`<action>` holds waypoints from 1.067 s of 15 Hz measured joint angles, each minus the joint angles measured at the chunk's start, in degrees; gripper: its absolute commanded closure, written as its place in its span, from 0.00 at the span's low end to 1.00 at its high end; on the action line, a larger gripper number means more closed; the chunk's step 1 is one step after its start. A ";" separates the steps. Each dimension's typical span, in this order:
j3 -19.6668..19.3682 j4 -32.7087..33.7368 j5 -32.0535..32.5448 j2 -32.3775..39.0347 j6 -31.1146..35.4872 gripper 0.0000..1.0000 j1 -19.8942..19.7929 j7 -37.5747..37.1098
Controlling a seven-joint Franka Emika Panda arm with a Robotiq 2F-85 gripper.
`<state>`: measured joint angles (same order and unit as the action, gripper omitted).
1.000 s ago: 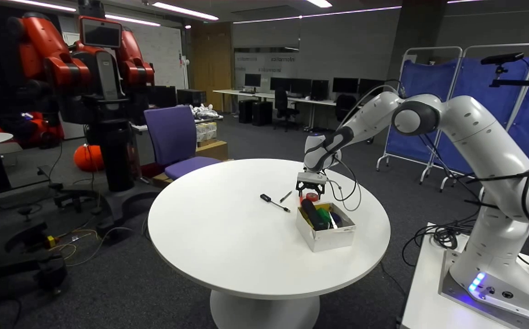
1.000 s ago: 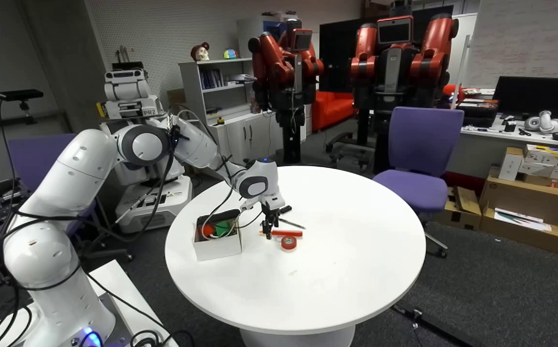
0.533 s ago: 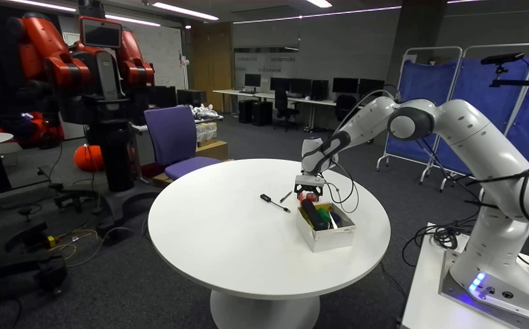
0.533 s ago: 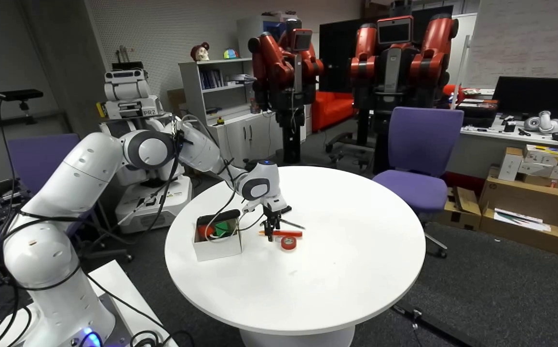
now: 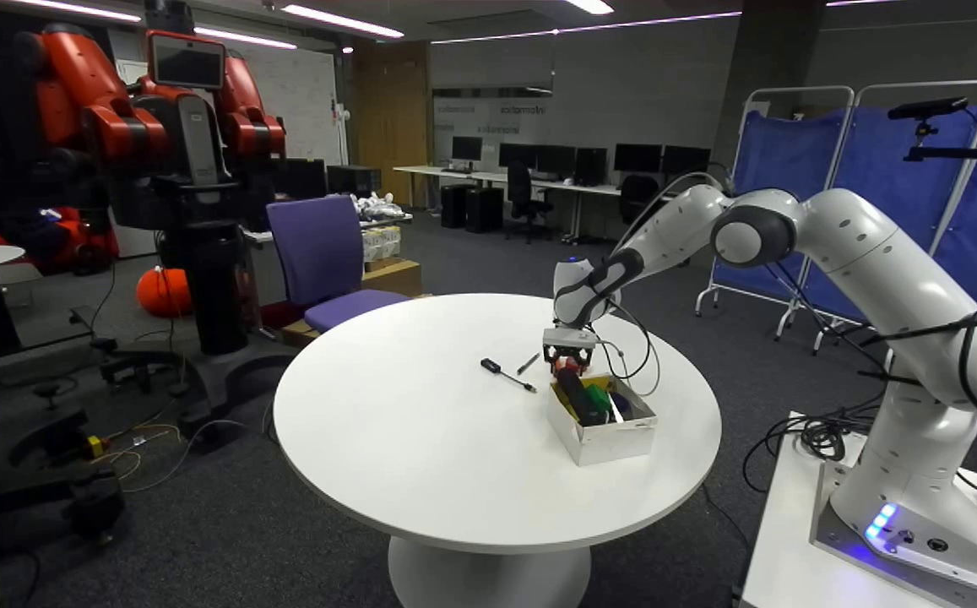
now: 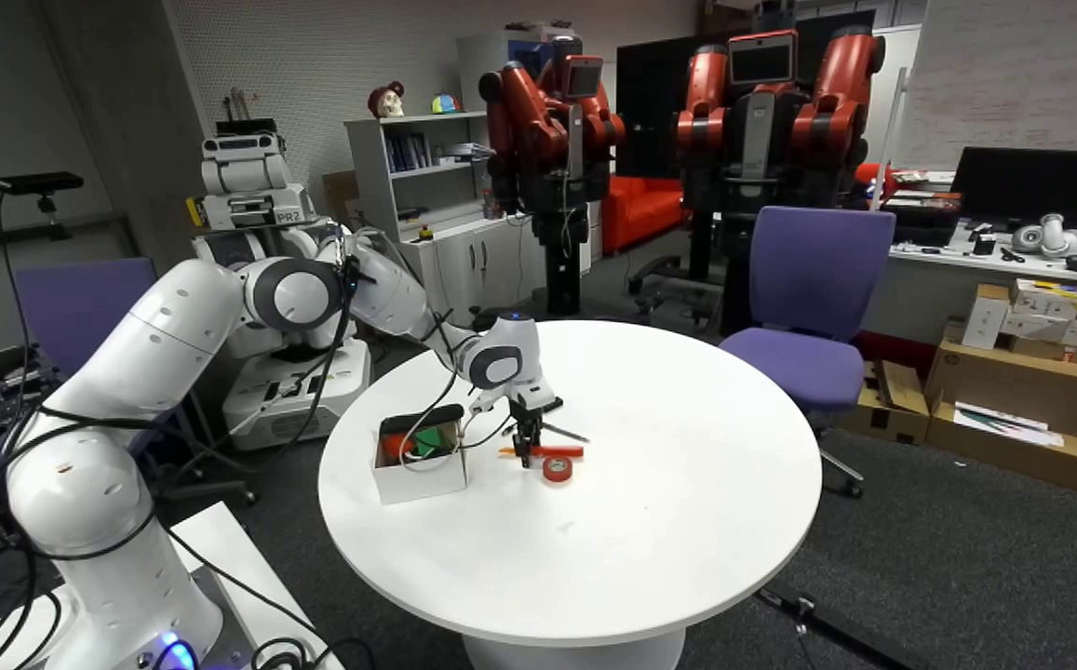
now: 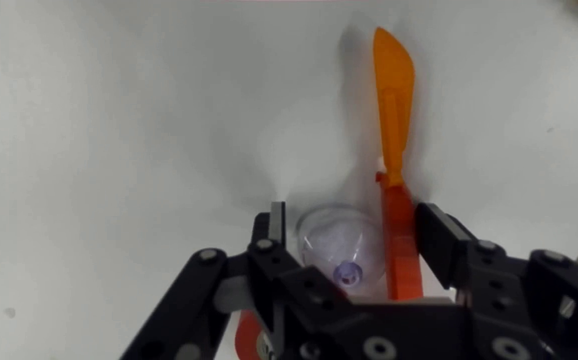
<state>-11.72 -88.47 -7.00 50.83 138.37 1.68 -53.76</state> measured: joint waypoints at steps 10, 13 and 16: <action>-0.42 0.83 0.47 -0.07 -1.62 0.96 0.58 -0.06; -0.53 0.83 0.73 -1.13 -1.61 0.95 1.23 -0.06; -0.65 0.30 1.00 -3.91 -1.60 0.95 2.19 -0.06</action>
<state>-12.37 -88.17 -5.99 46.92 136.77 3.87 -53.82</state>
